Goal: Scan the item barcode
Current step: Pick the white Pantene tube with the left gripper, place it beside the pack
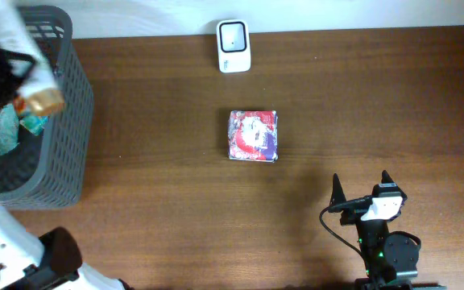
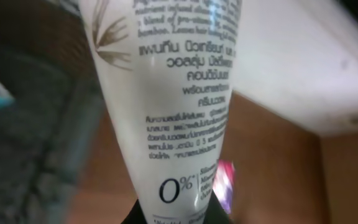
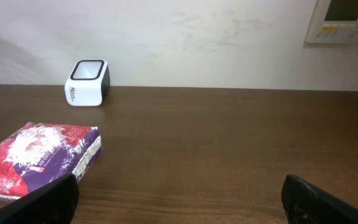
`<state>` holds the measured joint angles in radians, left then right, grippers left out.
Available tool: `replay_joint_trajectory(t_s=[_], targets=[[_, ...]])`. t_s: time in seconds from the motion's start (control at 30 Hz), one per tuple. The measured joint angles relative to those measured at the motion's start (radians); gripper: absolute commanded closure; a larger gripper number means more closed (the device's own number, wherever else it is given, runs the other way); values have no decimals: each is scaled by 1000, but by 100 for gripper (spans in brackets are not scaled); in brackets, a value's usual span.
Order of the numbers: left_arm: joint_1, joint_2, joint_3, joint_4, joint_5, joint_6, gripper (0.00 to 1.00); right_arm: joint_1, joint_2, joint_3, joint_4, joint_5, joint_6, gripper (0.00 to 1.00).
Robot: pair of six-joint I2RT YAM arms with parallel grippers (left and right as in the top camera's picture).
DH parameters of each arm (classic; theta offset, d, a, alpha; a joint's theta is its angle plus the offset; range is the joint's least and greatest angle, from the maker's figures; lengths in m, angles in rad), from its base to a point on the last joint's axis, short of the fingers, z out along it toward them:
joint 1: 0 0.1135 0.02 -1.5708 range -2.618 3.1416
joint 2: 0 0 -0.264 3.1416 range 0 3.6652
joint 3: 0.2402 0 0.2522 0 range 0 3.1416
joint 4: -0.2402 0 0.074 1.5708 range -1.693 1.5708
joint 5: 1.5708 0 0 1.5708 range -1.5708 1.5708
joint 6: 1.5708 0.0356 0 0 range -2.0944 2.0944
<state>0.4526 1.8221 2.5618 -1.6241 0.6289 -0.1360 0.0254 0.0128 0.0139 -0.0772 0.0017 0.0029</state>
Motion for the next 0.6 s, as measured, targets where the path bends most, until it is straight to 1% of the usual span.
replay_joint_trajectory(t_s=[0.03,0.07,0.13,0.23,0.27,0.37,0.4,0.47,0.5,0.53,0.57,0.6], targets=[[-71,2,-19,-11,-23,5,100,0,0,0,0,0,0,1],[-220,3,-65,-18,-62,13,100,0,0,0,0,0,0,1],[-393,3,-172,2,-185,19,100,0,-1,0,0,0,0,1],[-626,13,-455,137,-320,-4,100,0,-1,0,0,0,0,1],[-663,10,-550,212,-351,-23,100,0,0,0,0,0,0,1],[-780,20,-915,534,-423,-79,100,0,0,0,0,0,0,1],[-797,28,-998,602,-455,-114,100,0,-1,0,0,0,0,1],[-792,26,-1142,789,-523,-267,100,0,-1,0,0,0,0,1],[-790,25,-1195,839,-533,-313,100,0,-1,0,0,0,0,1],[-799,26,-1259,942,-523,-349,97,0,-2,0,0,0,0,1],[-815,27,-1306,982,-510,-369,96,0,-2,0,0,0,-1,1],[-836,27,-1332,1024,-505,-382,92,0,-2,0,0,0,0,1]])
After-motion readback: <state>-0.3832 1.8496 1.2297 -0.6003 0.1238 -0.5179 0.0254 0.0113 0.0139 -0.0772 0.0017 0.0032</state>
